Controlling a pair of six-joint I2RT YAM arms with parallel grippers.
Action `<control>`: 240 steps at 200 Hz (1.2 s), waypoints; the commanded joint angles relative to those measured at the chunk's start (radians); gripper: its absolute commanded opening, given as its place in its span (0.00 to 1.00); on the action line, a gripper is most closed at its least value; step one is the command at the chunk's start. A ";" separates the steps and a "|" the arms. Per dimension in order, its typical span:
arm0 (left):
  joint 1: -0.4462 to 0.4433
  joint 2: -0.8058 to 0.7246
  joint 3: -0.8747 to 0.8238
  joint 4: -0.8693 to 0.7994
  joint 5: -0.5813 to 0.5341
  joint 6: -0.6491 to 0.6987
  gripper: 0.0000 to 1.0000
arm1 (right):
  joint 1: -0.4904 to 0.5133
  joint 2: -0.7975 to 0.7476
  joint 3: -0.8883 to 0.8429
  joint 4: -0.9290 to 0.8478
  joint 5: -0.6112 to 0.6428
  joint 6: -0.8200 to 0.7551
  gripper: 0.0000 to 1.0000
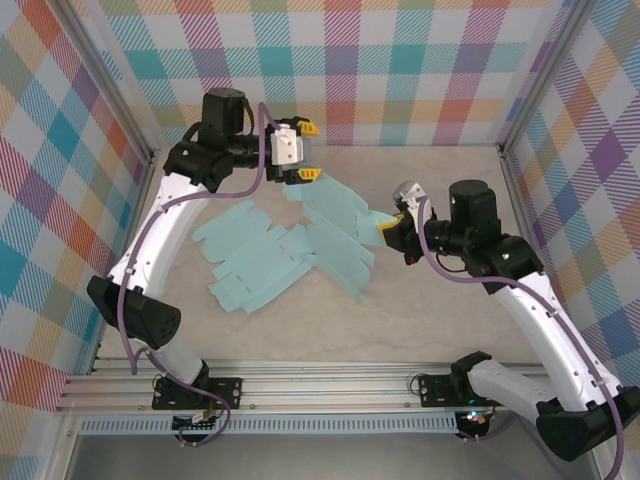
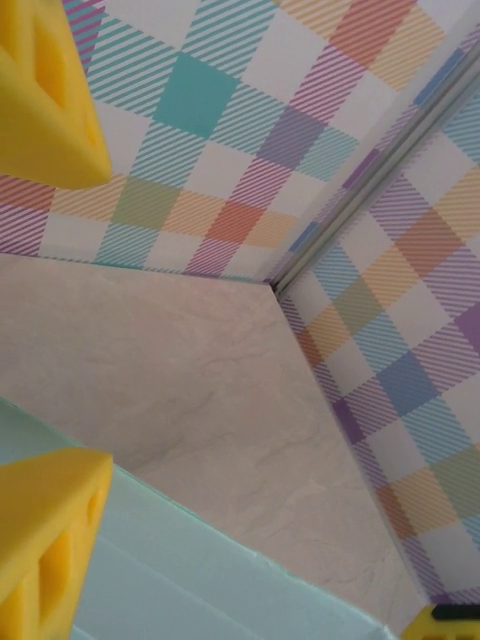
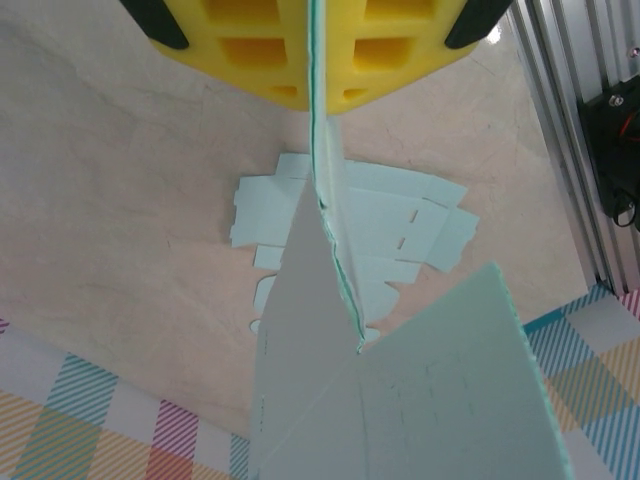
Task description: Fold the paper box
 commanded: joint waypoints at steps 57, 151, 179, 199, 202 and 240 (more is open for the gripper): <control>0.006 0.032 0.030 -0.193 0.032 0.152 0.62 | 0.023 0.001 0.055 -0.026 0.022 -0.047 0.00; 0.006 0.058 0.033 -0.238 -0.048 0.165 0.51 | 0.024 -0.010 0.022 0.017 0.041 -0.041 0.00; 0.006 0.055 0.022 -0.233 -0.066 0.155 0.35 | 0.024 -0.014 0.005 0.035 0.052 -0.030 0.00; 0.003 0.040 -0.010 -0.196 -0.081 0.131 0.20 | 0.024 -0.023 -0.022 0.065 0.063 0.001 0.00; 0.002 0.037 -0.017 -0.190 -0.086 0.129 0.18 | 0.024 -0.026 -0.028 0.072 0.068 0.010 0.00; -0.056 -0.031 -0.145 -0.097 -0.173 0.068 0.05 | 0.024 -0.064 -0.113 0.133 0.134 0.171 0.00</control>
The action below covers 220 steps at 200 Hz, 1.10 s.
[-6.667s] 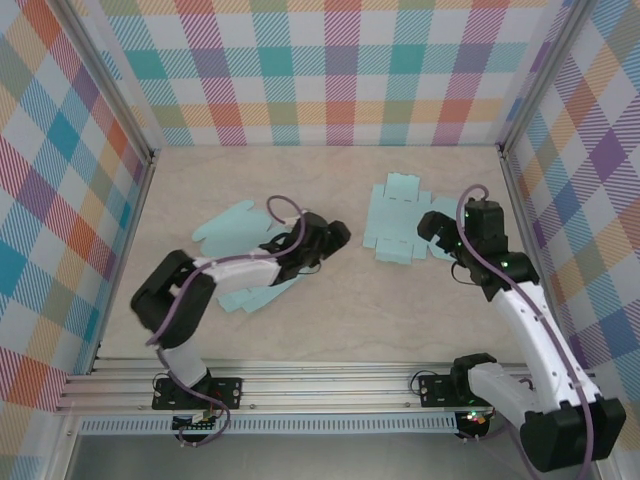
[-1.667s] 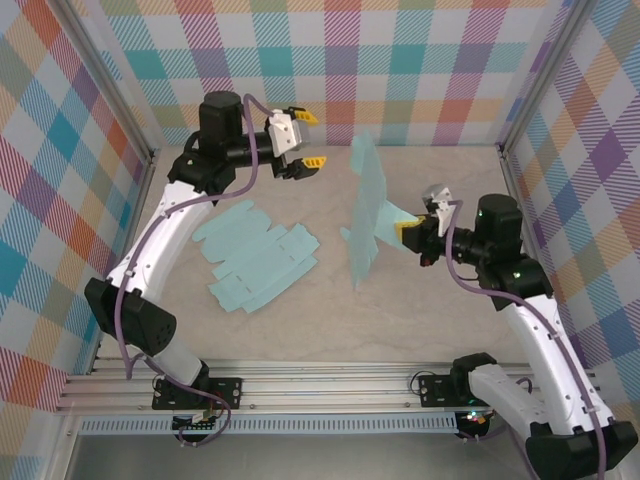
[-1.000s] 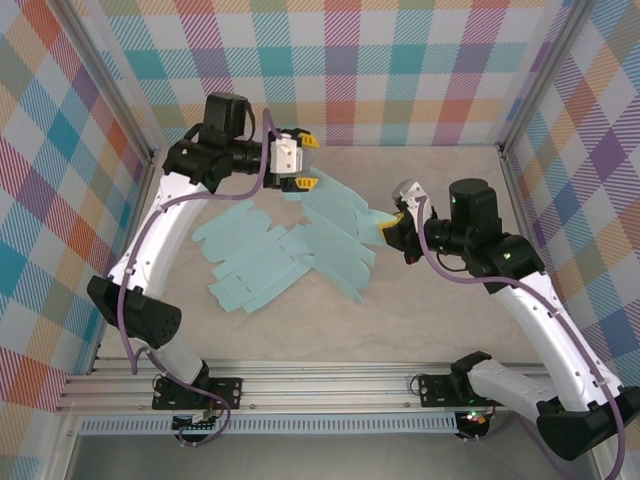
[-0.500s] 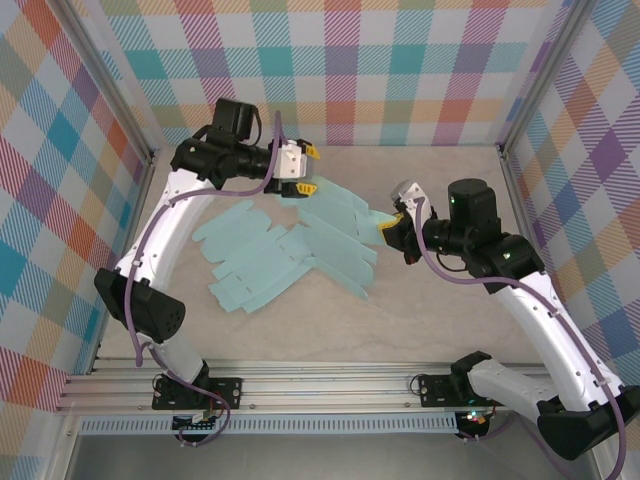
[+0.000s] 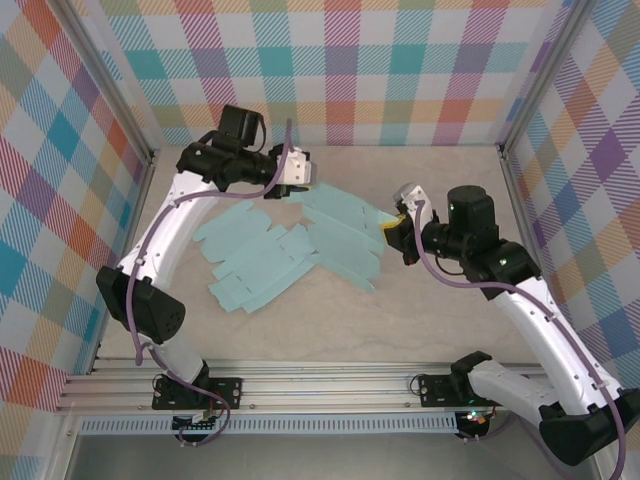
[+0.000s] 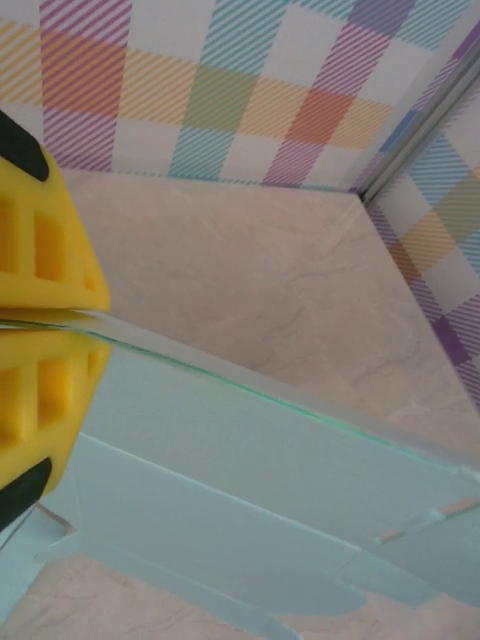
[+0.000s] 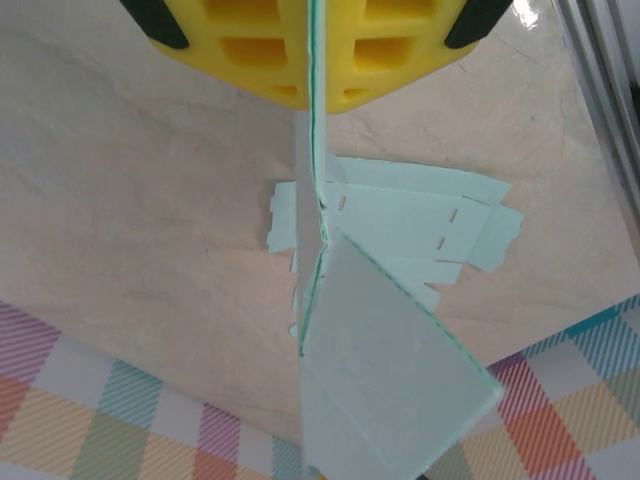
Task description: Fold the paper box
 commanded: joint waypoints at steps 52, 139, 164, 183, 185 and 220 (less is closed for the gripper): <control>-0.122 -0.020 -0.019 0.024 -0.198 -0.254 0.00 | 0.005 -0.060 -0.065 -0.047 0.248 0.292 0.00; -0.238 0.222 0.096 0.142 -0.438 -0.390 0.00 | -0.191 0.044 -0.077 -0.083 0.388 0.407 0.20; -0.259 0.276 0.095 0.229 -0.497 -0.405 0.00 | -0.248 0.078 -0.052 -0.081 0.388 0.427 0.39; -0.278 0.311 0.089 0.288 -0.556 -0.424 0.00 | -0.283 0.067 -0.047 -0.071 0.385 0.460 0.51; -0.280 0.313 0.086 0.295 -0.562 -0.424 0.00 | -0.287 0.065 -0.047 -0.070 0.382 0.463 0.52; -0.340 0.308 -0.093 0.567 -0.782 -0.384 0.00 | -0.342 0.041 -0.036 -0.064 0.323 0.528 0.60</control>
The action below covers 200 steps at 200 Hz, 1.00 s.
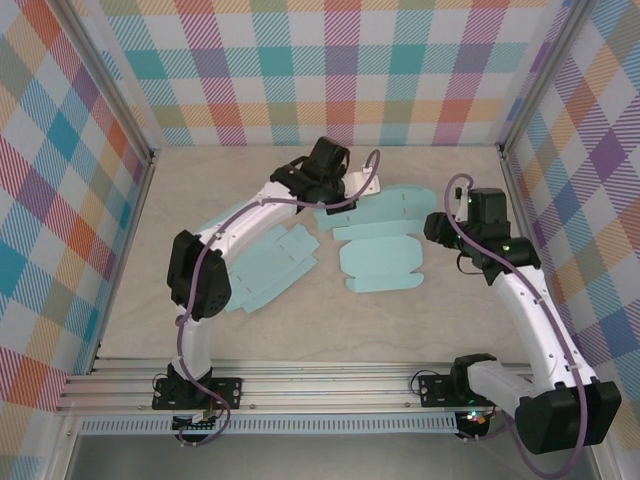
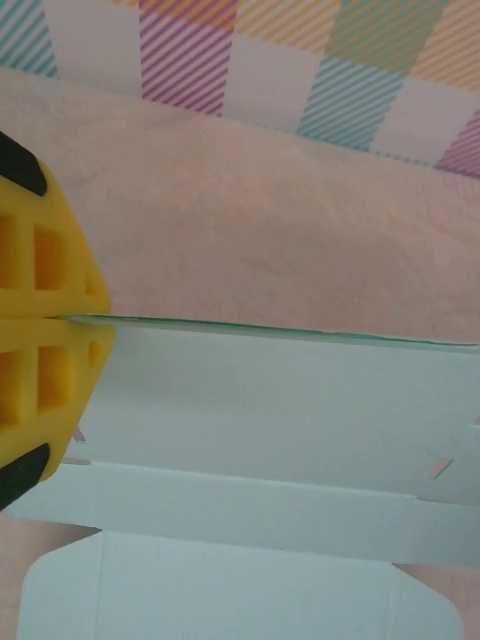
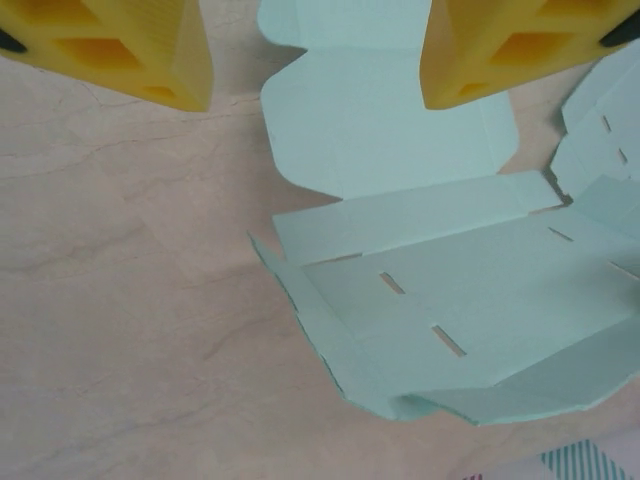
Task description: Fold the paper box
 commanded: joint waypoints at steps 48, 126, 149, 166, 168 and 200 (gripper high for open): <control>-0.114 -0.042 -0.375 0.596 -0.312 0.077 0.00 | -0.082 0.031 0.078 0.024 -0.148 0.143 0.62; -0.147 -0.045 -0.512 0.799 -0.393 0.119 0.00 | -0.097 0.221 0.098 0.169 -0.338 0.224 0.61; -0.153 -0.046 -0.531 0.832 -0.403 0.143 0.00 | -0.098 0.297 0.152 0.174 -0.342 0.226 0.62; -0.159 -0.039 -0.539 0.853 -0.423 0.163 0.00 | -0.096 0.350 0.193 0.173 -0.344 0.228 0.63; -0.159 -0.039 -0.541 0.854 -0.426 0.165 0.00 | -0.096 0.355 0.197 0.174 -0.343 0.227 0.62; -0.172 -0.023 -0.554 0.894 -0.459 0.210 0.00 | -0.096 0.434 0.244 0.179 -0.333 0.232 0.63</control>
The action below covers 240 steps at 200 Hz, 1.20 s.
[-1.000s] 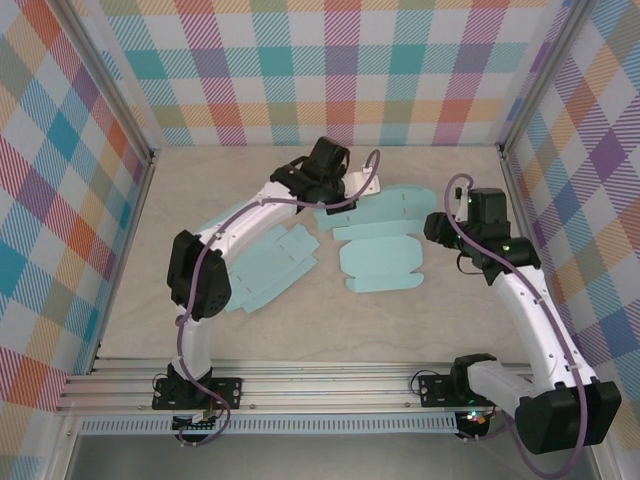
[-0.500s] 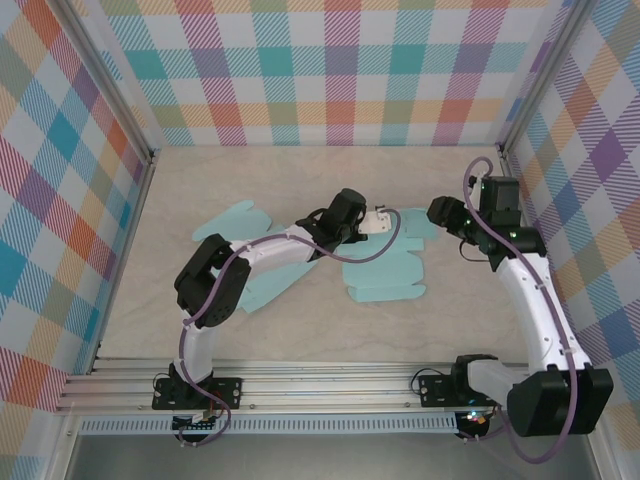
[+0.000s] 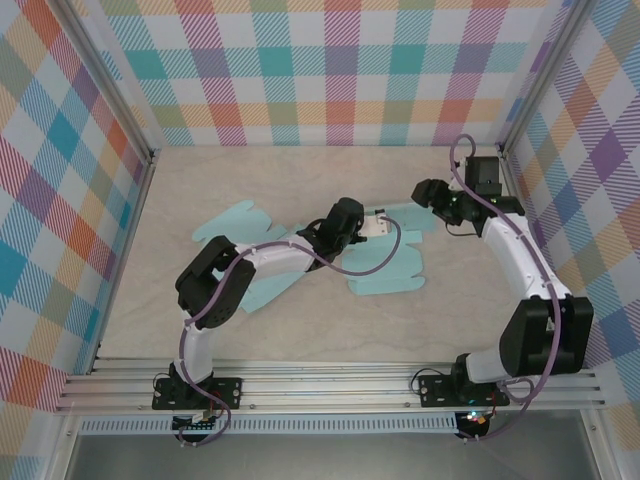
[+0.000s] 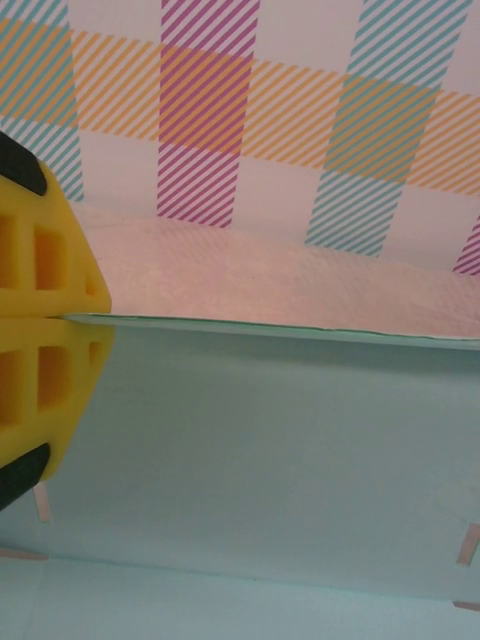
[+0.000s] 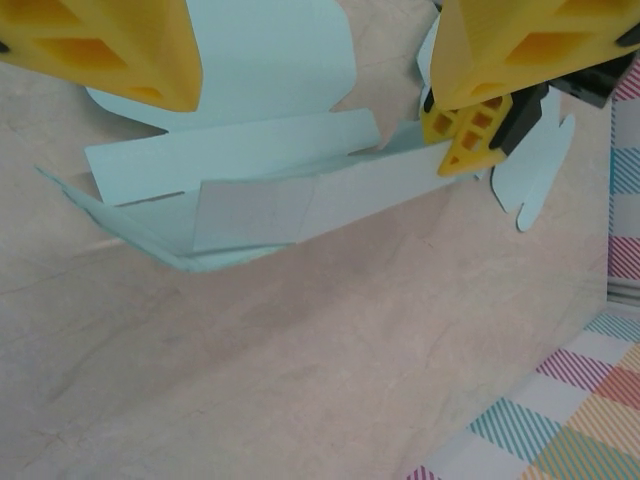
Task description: Fold the paper box
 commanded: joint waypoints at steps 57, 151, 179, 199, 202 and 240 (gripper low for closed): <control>-0.036 0.009 -0.010 0.107 -0.070 0.092 0.00 | 0.029 0.174 0.103 0.046 -0.032 0.030 0.62; -0.046 0.042 0.001 0.119 -0.085 0.096 0.00 | 0.081 0.255 0.053 0.140 -0.085 0.109 0.56; -0.051 0.043 0.001 0.120 -0.082 0.092 0.00 | 0.085 0.275 0.032 0.185 -0.111 0.148 0.51; -0.052 0.047 0.001 0.122 -0.089 0.091 0.00 | 0.085 0.275 0.019 0.195 -0.113 0.160 0.51; -0.051 0.047 0.000 0.125 -0.091 0.092 0.00 | 0.085 0.274 0.016 0.192 -0.108 0.159 0.51; -0.052 0.042 -0.017 0.149 -0.090 0.108 0.00 | 0.085 0.230 0.005 0.127 0.001 0.105 0.62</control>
